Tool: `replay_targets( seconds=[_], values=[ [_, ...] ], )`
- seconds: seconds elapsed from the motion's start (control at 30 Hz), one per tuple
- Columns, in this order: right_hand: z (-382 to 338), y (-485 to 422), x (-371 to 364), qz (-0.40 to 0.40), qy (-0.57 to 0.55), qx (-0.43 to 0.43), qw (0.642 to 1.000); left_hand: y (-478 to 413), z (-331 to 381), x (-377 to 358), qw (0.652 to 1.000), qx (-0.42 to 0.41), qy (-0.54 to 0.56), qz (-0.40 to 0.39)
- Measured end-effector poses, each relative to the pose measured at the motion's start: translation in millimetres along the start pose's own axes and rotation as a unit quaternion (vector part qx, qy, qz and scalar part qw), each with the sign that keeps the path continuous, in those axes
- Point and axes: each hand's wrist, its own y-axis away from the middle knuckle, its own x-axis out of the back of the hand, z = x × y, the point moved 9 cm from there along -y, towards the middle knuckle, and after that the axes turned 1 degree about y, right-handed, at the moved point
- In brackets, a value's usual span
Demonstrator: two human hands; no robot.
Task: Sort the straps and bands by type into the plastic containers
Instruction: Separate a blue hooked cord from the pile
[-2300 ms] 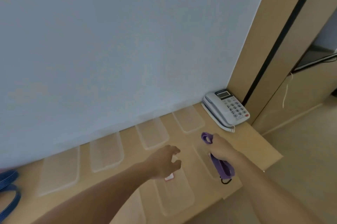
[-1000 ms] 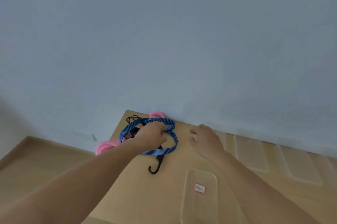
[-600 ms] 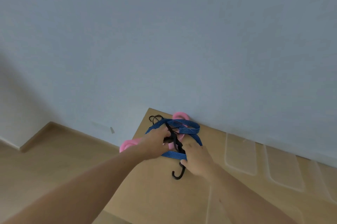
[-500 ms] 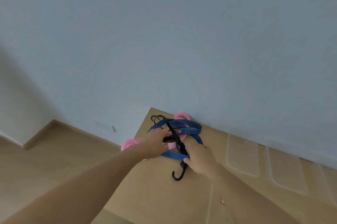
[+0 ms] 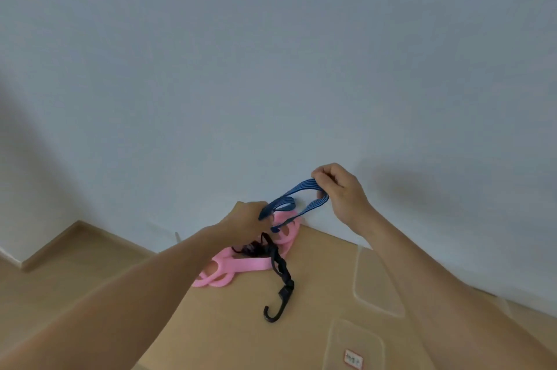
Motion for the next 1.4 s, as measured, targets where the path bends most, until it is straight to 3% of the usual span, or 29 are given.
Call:
replay_targets(
  seconds=[0.1,0.2,0.3,0.43,0.57,0.6,0.67,0.73,0.8,0.9,1.03,1.17,1.23,1.3,1.4],
  values=[
    [-6.0,2.4,20.0,0.009,0.023,0.013,1.000,0.4,30.0,43.1,0.981,0.018,0.164,0.105],
    [0.0,9.3,15.5,-0.027,0.071,0.002,0.997,3.8,88.6,61.0,0.955,-0.052,0.273,0.103],
    [-12.7,12.4,22.2,0.013,0.074,0.029,0.997,7.3,139.4,74.0,0.937,-0.120,0.315,0.096],
    [-35.1,14.7,68.2,0.115,-0.089,0.051,0.988,4.7,150.3,92.5,0.961,-0.146,0.196,0.129],
    [-48.4,20.8,110.0,0.207,-0.150,0.069,0.964,-1.8,104.1,58.8,0.998,-0.061,0.030,0.007],
    [-46.4,20.4,112.9,0.209,-0.120,0.064,0.968,-1.3,97.7,54.9,0.999,-0.045,0.024,0.004],
    [-35.3,16.5,98.6,0.137,-0.018,0.018,0.990,2.8,106.3,58.3,0.995,-0.051,0.081,0.031],
    [-18.2,13.4,72.5,0.042,0.068,-0.021,0.997,8.1,136.4,69.1,0.985,-0.097,0.129,0.057],
    [-21.4,13.6,55.1,0.034,0.106,0.007,0.994,14.7,170.0,77.3,0.983,-0.147,0.098,0.055],
    [-37.1,14.9,53.7,0.096,0.019,0.048,0.994,19.2,183.5,77.2,0.984,-0.166,0.059,0.026],
    [-45.0,14.7,73.1,0.139,-0.083,0.034,0.986,15.2,135.8,66.1,0.993,-0.106,0.052,-0.008],
    [-44.4,16.9,92.9,0.201,-0.221,0.009,0.954,10.7,83.6,57.3,0.998,-0.035,0.049,-0.002],
    [-42.7,14.5,90.5,0.191,-0.113,0.000,0.975,10.1,85.3,65.3,0.994,-0.028,0.097,0.032],
    [-35.0,14.1,70.2,0.120,0.042,-0.033,0.991,11.2,107.3,80.9,0.988,-0.058,0.125,0.076],
    [-43.9,16.4,45.1,0.079,0.130,0.034,0.988,15.4,152.6,94.1,0.983,-0.135,0.068,0.099]
  ],
)
